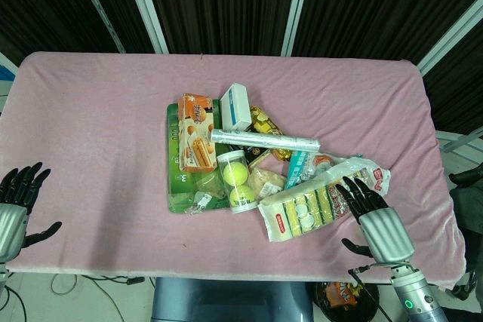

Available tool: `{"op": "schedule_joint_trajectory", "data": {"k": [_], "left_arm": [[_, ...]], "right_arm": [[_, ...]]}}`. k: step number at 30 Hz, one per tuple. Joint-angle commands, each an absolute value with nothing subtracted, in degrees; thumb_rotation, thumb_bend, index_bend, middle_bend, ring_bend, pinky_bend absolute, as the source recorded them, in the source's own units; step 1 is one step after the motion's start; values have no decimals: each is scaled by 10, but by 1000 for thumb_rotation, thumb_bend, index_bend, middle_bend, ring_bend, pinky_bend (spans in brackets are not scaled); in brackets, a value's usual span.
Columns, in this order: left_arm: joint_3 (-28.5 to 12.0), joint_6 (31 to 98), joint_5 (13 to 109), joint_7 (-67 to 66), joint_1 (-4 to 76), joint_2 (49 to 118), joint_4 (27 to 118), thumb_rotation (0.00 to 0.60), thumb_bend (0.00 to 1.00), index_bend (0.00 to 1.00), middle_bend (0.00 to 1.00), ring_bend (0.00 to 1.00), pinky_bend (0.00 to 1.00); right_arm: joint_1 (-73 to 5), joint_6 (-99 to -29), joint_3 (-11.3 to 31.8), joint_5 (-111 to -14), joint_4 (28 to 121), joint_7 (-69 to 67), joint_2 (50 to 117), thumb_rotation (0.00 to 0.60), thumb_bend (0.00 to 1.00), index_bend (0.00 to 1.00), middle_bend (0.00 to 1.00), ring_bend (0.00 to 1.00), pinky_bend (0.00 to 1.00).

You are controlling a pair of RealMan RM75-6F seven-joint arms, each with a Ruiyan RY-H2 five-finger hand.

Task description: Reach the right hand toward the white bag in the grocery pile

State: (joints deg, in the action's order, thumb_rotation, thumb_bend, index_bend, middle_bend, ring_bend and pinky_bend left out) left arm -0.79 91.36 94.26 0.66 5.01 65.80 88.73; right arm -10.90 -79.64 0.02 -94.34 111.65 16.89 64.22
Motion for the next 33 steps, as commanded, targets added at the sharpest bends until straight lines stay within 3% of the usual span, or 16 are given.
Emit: {"op": "schedule_joint_trajectory", "data": {"k": [1,33], "left_arm": [[-8,914,942,7,50,658,887,600,0,0,0,0,0],[-9,917,941,9,48,658,888,600,0,0,0,0,0]], "right_arm": [[-109,-796,1,-943,1117,168,642,600,113,0,0,0,220],[-120,-769,5,-935,1107,175,657,600,48,0,0,0,220]]}}
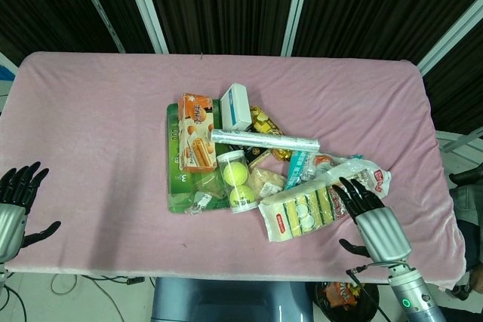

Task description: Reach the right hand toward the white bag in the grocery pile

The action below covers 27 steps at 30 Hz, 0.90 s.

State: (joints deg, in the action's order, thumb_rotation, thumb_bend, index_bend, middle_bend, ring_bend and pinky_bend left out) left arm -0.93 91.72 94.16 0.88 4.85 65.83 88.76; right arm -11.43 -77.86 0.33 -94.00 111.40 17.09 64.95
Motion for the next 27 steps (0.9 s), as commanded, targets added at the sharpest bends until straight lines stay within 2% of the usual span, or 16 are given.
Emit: {"op": "schedule_joint_trajectory", "data": {"k": [1,9,20,27], "left_arm": [[-9,916,940,9,49,658,888,600,0,0,0,0,0],[-12,912,935,12,50,659,888,600,0,0,0,0,0],[-15,906,926,23,52,659,887,600,0,0,0,0,0],[-16,903,921,28,52,657,888,600,0,0,0,0,0]], "right_arm": [[-123,-763,6,-932,1102,178,661,600,40,0,0,0,220],[-149,-719,16,-909,1046,206,723,600,10,0,0,0,220],[-183,-713,42,-911,942,230,841,600,2,0,0,0,214],[-208,-704,59,-906,874,246,892,600,3,0,0,0,210]]}}
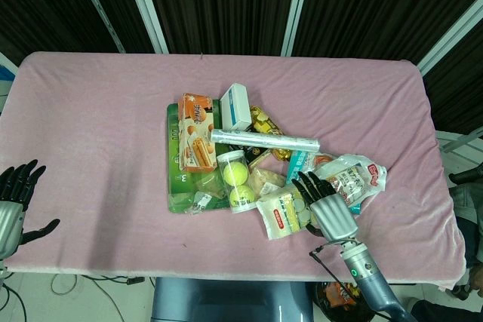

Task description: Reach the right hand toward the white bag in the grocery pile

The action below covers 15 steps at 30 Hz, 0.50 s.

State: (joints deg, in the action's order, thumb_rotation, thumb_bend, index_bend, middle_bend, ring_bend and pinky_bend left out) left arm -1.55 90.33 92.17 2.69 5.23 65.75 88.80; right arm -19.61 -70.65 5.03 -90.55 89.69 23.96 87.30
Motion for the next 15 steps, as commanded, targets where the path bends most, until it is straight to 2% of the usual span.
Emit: {"op": "schedule_joint_trajectory", "data": {"k": [1,7,9,11,13,15], "left_arm": [[-16,903,921,28,52,657,889,600,0,0,0,0,0],[-16,903,921,27,52,657,890,600,0,0,0,0,0],[-16,903,921,27,52,658,891,600,0,0,0,0,0],[-16,903,920,26,52,658,891,600,0,0,0,0,0],[-16,903,920,27,52,658,892,600,0,0,0,0,0],[-16,903,920,27,52,658,892,600,0,0,0,0,0]], "right_arm": [[-212,-703,61,-908,864,246,899,600,6,0,0,0,210],[-237,-696,69,-916,802,246,937,600,63,0,0,0,210],[-242,-694,68,-921,791,245,943,600,108,34,45,40,234],[-249,-697,65,-931,771,238,952,600,155,147,165,141,289],[-254,-697,61,-937,758,232,957,600,228,387,377,356,443],[-259,-697,56,-945,744,222,962,600,306,578,531,523,587]]}}
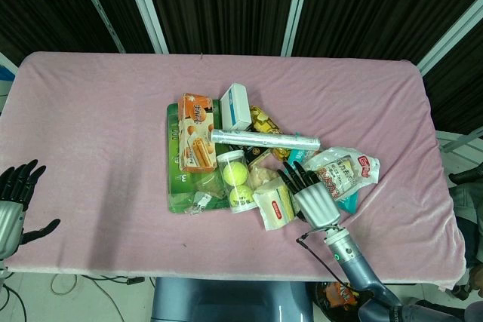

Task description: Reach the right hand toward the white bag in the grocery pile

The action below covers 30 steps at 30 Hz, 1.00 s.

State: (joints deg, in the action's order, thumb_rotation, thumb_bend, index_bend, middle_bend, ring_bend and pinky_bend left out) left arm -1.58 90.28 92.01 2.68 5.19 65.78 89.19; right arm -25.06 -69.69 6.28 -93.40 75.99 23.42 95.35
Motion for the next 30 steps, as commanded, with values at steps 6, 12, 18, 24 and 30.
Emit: {"op": "schedule_joint_trajectory", "data": {"k": [6,12,18,24,30], "left_arm": [[-17,903,918,30,51,657,893,600,0,0,0,0,0],[-17,904,919,30,51,658,893,600,0,0,0,0,0],[-17,905,920,26,51,659,892,600,0,0,0,0,0],[-16,908,924,21,51,660,892,600,0,0,0,0,0],[-15,909,928,15,51,661,891,600,0,0,0,0,0]], "right_arm": [[-262,-724,47,-967,738,181,961,600,433,890,713,703,698],[-260,-764,60,-975,775,153,931,600,435,908,715,705,698],[-248,-797,86,-958,844,130,884,600,435,908,710,703,699],[-214,-830,87,-939,950,101,812,600,434,908,705,702,699],[-178,-869,56,-970,1033,83,757,600,434,908,704,701,699]]}}
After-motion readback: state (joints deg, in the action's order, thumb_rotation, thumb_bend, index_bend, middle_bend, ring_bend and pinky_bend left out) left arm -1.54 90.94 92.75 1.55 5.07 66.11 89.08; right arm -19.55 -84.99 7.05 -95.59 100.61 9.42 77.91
